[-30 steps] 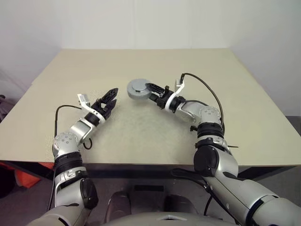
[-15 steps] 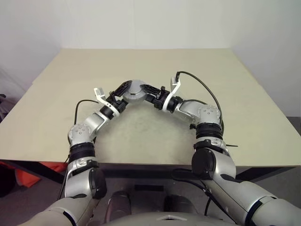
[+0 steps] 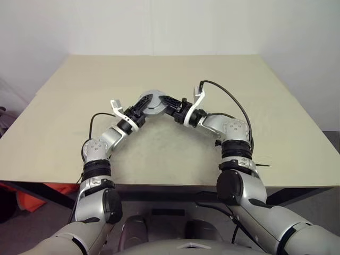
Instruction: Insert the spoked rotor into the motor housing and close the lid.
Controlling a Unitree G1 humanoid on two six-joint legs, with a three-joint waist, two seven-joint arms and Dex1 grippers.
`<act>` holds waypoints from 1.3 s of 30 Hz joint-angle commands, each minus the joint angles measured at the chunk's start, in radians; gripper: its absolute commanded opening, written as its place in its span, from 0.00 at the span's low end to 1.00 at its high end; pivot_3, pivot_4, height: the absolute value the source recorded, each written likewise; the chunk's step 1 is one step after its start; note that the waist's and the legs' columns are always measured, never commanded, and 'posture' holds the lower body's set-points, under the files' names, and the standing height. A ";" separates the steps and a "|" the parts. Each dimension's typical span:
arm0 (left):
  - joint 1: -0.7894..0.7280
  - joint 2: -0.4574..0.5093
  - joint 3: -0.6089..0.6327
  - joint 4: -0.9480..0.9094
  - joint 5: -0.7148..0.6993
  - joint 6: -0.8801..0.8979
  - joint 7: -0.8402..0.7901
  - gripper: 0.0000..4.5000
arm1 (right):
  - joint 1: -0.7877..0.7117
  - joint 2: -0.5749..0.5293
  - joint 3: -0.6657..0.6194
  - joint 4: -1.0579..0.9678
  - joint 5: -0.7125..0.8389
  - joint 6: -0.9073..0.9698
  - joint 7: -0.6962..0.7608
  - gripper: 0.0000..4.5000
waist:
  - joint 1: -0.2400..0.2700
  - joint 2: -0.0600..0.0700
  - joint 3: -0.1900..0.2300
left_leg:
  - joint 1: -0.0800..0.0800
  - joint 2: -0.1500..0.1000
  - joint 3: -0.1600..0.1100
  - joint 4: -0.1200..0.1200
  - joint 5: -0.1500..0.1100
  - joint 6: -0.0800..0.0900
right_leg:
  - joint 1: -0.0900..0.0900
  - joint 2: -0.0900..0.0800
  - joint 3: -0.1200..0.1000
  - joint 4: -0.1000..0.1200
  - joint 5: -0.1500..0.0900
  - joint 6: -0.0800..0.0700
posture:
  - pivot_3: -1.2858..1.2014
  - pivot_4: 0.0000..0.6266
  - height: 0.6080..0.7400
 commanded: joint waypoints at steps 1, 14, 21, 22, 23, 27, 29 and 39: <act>-0.002 0.018 -0.001 -0.035 0.009 -0.022 0.007 0.49 | -0.018 0.002 0.029 -0.060 -0.003 -0.059 0.022 0.67 | 0.000 0.000 0.000 | 0.000 0.000 0.000 0.000 0.000 0.000 | 0.000 0.000 0.000 0.000 0.000 0.000 | 0.52 0.00 1.00; 0.010 0.111 0.144 0.053 0.095 -0.318 0.165 0.49 | -0.014 -0.017 0.076 0.015 -0.133 -0.281 -0.027 0.98 | -0.012 0.000 0.000 | 0.002 0.000 0.000 0.001 0.000 0.000 | 0.001 0.000 0.000 0.002 0.000 0.000 | 0.52 0.00 1.00; 0.018 0.171 0.203 0.087 0.132 -0.411 0.248 0.49 | -0.026 -0.023 0.075 0.038 -0.132 -0.287 -0.023 0.98 | -0.003 -0.004 0.001 | 0.001 0.000 -0.001 0.001 0.000 0.000 | 0.001 0.000 0.000 0.002 0.000 0.000 | 0.52 0.00 1.00; 0.017 0.172 0.201 0.093 0.142 -0.420 0.258 0.49 | -0.028 -0.022 0.077 0.041 -0.133 -0.287 -0.023 0.98 | 0.000 -0.004 0.001 | 0.001 0.000 -0.002 0.002 0.000 0.000 | 0.002 0.000 0.000 0.002 0.000 0.000 | 0.52 0.00 1.00; 0.017 0.173 0.199 0.099 0.155 -0.433 0.270 0.49 | -0.029 -0.021 0.078 0.043 -0.133 -0.288 -0.022 0.98 | 0.004 -0.005 0.002 | 0.001 0.000 -0.002 0.002 0.000 0.000 | 0.002 0.000 0.000 0.002 0.000 0.001 | 0.52 0.00 1.00; 0.015 0.172 0.202 0.114 0.171 -0.448 0.298 0.49 | -0.033 -0.017 0.085 0.052 -0.137 -0.293 -0.019 0.98 | 0.012 -0.007 0.003 | 0.001 0.000 -0.002 0.004 0.000 0.000 | 0.003 0.000 0.000 0.003 0.001 0.001 | 0.52 0.00 1.00; 0.016 0.177 0.204 0.117 0.180 -0.454 0.311 0.49 | -0.036 -0.016 0.086 0.058 -0.137 -0.293 -0.017 0.98 | 0.012 -0.008 0.002 | 0.002 0.000 -0.002 0.004 0.000 0.000 | 0.003 0.000 0.000 0.004 0.001 0.001 | 0.52 0.00 1.00; 0.035 0.232 0.224 0.112 0.227 -0.531 0.361 0.89 | -0.053 -0.016 0.094 0.103 -0.145 -0.285 -0.004 0.99 | 0.008 -0.008 0.003 | 0.008 0.000 -0.002 0.004 0.002 -0.003 | 0.004 0.000 0.001 0.009 0.000 -0.001 | 0.52 0.00 1.00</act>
